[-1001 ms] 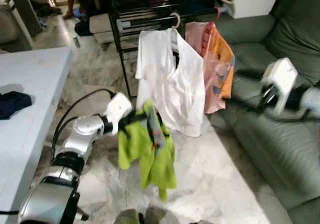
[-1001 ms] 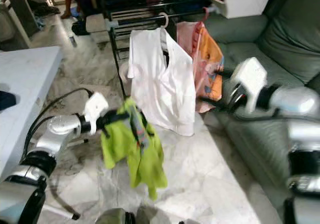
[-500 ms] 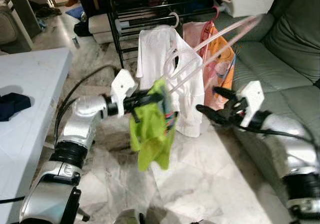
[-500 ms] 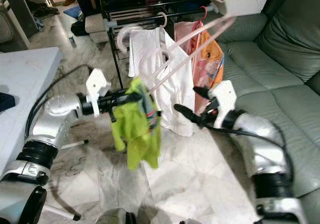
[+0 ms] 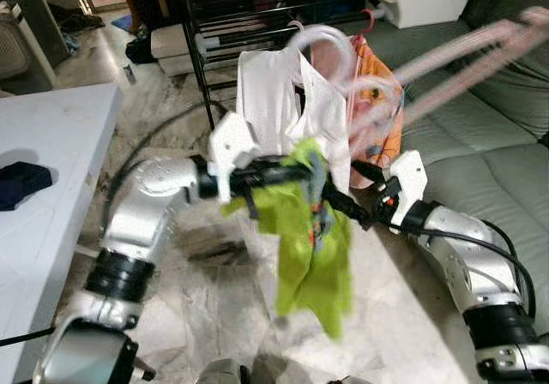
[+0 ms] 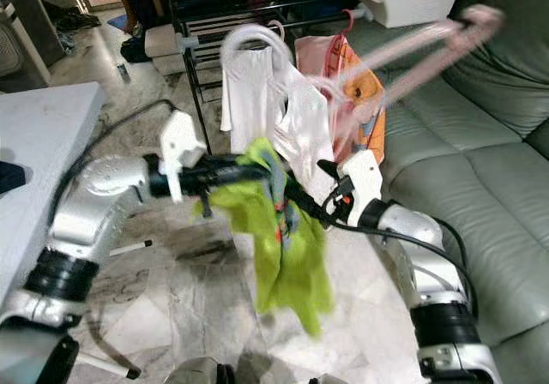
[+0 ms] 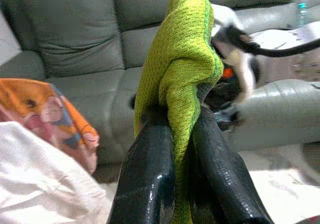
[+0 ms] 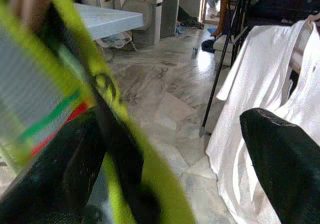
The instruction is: Hang hanger
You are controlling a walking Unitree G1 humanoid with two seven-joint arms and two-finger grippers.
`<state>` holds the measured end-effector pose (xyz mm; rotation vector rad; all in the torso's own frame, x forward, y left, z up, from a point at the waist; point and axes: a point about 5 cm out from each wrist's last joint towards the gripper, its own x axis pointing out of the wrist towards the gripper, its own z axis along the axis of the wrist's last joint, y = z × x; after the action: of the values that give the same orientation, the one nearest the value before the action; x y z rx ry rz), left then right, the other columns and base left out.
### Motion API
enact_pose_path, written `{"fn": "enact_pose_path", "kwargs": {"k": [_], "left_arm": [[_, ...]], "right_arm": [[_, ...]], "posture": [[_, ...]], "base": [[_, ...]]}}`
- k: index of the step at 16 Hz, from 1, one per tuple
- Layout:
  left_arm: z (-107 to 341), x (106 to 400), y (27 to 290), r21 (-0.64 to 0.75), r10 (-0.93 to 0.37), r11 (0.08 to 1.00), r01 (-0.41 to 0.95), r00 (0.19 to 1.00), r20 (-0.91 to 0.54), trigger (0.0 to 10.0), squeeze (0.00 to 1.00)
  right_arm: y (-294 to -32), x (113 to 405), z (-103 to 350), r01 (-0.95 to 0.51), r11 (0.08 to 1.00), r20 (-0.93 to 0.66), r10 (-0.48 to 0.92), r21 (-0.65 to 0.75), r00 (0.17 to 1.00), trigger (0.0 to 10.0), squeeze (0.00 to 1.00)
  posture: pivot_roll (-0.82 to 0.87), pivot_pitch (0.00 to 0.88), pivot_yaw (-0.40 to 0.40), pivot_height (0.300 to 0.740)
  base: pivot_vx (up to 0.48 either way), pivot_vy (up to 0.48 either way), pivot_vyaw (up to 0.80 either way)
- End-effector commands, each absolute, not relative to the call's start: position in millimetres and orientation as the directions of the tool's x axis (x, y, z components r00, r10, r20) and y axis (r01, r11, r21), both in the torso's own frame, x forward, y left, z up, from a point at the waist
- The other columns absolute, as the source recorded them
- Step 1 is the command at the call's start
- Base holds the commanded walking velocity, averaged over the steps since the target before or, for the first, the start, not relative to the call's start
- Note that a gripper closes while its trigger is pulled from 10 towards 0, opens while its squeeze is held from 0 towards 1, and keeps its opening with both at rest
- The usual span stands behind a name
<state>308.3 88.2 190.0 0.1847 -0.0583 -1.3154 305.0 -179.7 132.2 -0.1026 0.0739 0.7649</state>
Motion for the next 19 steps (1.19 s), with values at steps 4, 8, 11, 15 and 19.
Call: {"fn": "enact_pose_path", "kwargs": {"k": [4,8,11,15,19], "left_arm": [[195.4,297.1,86.2,0.176,-0.975,0.198,0.964,0.213,-0.069,0.0,0.0],[212.9,291.7,73.9,0.177,-0.981,0.19,0.966,0.192,0.005,0.0,0.0],[240.6,289.2,61.1,0.212,-0.979,0.193,0.958,0.175,0.102,0.0,0.0],[267.2,290.1,59.8,0.214,-0.965,0.223,0.951,0.184,0.186,0.0,0.0],[259.4,306.4,82.7,0.231,-0.95,0.309,0.923,0.287,0.122,0.0,0.0]], "right_arm": [[-177.8,310.8,136.6,-0.675,0.734,-0.094,0.669,-0.075,0.737,10.0,0.0],[-175.0,313.2,129.9,-0.665,0.744,-0.127,0.654,-0.065,0.745,10.0,0.0],[-176.5,312.7,102.9,-0.631,0.776,-0.267,0.61,0.009,0.746,10.0,0.0],[-183.9,306.2,77.3,-0.571,0.817,-0.37,0.555,0.077,0.745,10.0,0.0],[-228.1,311.8,73.2,-0.32,0.947,-0.427,0.282,-0.019,0.859,10.0,0.0]], "posture": [[-0.01,0.0,0.069,0.74],[-0.01,0.0,0.067,0.74],[-0.01,0.0,0.06,0.74],[0.0,0.0,0.055,0.74],[-0.01,0.0,0.054,0.74]], "base": [[0.0,0.0,0.0],[0.0,0.0,0.0],[0.0,0.0,0.0],[0.0,0.0,0.0],[0.0,0.0,0.0]]}}
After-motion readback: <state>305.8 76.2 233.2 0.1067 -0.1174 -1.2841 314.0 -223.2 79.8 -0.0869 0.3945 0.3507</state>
